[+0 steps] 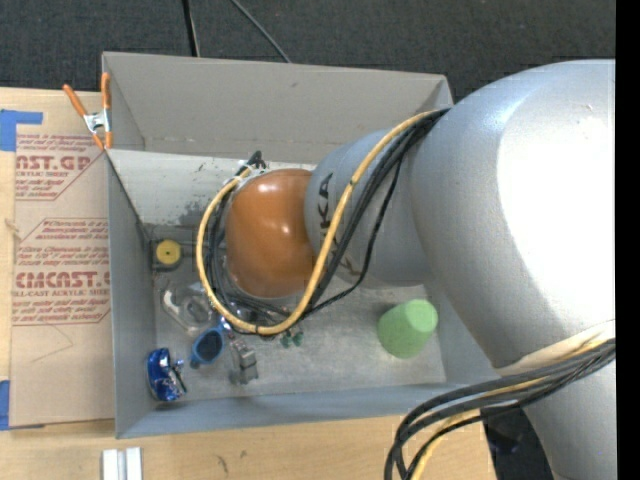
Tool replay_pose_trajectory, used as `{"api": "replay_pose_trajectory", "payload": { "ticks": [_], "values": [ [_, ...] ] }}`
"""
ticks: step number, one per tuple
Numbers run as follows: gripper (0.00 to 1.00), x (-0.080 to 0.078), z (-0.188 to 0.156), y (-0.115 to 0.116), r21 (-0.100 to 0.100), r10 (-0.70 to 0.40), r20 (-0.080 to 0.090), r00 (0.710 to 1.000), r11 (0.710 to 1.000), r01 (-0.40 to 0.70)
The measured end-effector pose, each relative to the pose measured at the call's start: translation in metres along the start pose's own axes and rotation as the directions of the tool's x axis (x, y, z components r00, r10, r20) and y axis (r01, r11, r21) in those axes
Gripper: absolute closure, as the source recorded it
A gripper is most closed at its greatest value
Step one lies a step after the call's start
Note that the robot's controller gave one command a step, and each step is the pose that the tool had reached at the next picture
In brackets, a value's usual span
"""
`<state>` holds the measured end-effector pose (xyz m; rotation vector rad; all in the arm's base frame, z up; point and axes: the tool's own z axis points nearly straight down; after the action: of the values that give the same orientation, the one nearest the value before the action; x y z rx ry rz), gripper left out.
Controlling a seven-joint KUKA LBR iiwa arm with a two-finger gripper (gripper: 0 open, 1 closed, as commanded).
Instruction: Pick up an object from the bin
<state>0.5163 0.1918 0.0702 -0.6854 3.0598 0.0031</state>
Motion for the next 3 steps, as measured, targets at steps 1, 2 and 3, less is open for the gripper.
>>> {"api": "replay_pose_trajectory", "payload": {
  "ticks": [1,2,3],
  "values": [
    [0.00,-0.001,-0.001,0.001,-0.001,0.000,-0.001,1.000,1.000,0.000],
    [1.00,-0.003,-0.002,0.001,-0.001,0.000,0.004,1.000,1.000,0.000],
    [1.00,-0.004,-0.036,0.002,0.000,0.000,-0.002,1.000,1.000,0.000]
  ]
}}
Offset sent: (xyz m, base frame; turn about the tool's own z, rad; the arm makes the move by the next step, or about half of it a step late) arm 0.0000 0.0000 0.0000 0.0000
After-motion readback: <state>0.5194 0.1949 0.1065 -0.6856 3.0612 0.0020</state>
